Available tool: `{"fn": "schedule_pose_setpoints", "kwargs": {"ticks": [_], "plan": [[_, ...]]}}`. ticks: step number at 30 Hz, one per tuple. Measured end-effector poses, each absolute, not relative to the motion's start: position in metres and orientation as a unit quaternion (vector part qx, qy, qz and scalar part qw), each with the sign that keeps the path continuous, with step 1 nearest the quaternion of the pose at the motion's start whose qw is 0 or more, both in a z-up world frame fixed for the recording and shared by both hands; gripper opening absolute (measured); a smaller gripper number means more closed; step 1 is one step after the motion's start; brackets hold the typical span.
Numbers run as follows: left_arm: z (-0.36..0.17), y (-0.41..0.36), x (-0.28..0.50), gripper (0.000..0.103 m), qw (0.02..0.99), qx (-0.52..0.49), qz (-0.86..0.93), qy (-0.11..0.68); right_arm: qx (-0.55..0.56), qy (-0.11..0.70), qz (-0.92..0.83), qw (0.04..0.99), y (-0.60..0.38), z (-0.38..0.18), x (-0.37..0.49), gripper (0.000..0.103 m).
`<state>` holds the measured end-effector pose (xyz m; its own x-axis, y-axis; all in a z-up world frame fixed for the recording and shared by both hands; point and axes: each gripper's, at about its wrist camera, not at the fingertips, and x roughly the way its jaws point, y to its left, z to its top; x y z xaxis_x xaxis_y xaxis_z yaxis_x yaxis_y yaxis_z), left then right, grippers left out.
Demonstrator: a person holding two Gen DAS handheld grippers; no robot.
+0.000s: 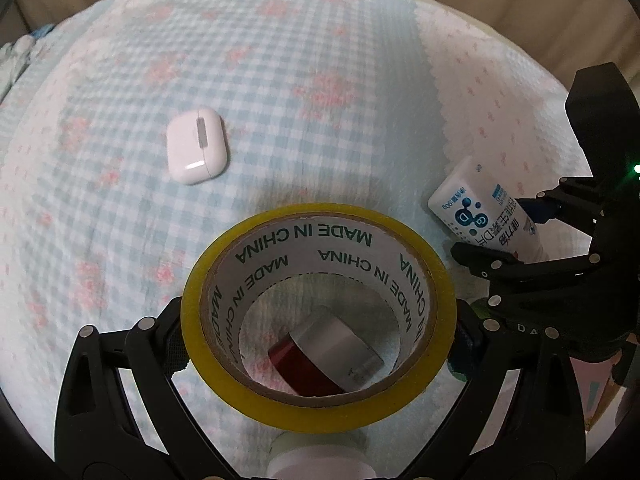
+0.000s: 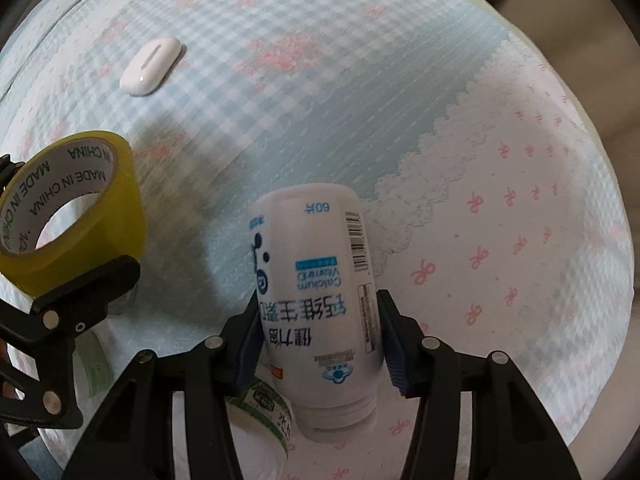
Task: Organize rigid objects
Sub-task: 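Carry the yellow tape with left tool while right tool carries the white bottle to the pink box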
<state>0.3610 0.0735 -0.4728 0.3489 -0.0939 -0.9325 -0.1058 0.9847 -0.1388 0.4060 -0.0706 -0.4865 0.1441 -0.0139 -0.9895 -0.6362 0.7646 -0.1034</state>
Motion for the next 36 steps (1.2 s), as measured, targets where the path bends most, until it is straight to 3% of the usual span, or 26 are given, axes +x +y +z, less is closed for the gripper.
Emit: {"fn": "schedule_pose_setpoints", "kwargs": {"ticks": [7, 18, 27, 36], "plan": [[-0.424, 0.071, 0.347, 0.097, 0.836, -0.077, -0.001, 0.544, -0.239, 0.604, 0.205, 0.732, -0.077, -0.446, 0.391, 0.048], [-0.307, 0.048, 0.298, 0.097, 0.867, -0.049, -0.015, 0.496, -0.138, 0.584, 0.183, 0.779, -0.115, -0.326, 0.350, 0.048], [-0.228, -0.022, 0.253, 0.097, 0.883, -0.020, -0.061, 0.465, -0.077, 0.557, 0.177, 0.808, -0.185, -0.228, 0.297, 0.048], [-0.207, -0.122, 0.214, 0.097, 0.882, -0.003, -0.116, 0.457, -0.046, 0.546, 0.137, 0.825, -0.272, -0.189, 0.239, 0.048]]}}
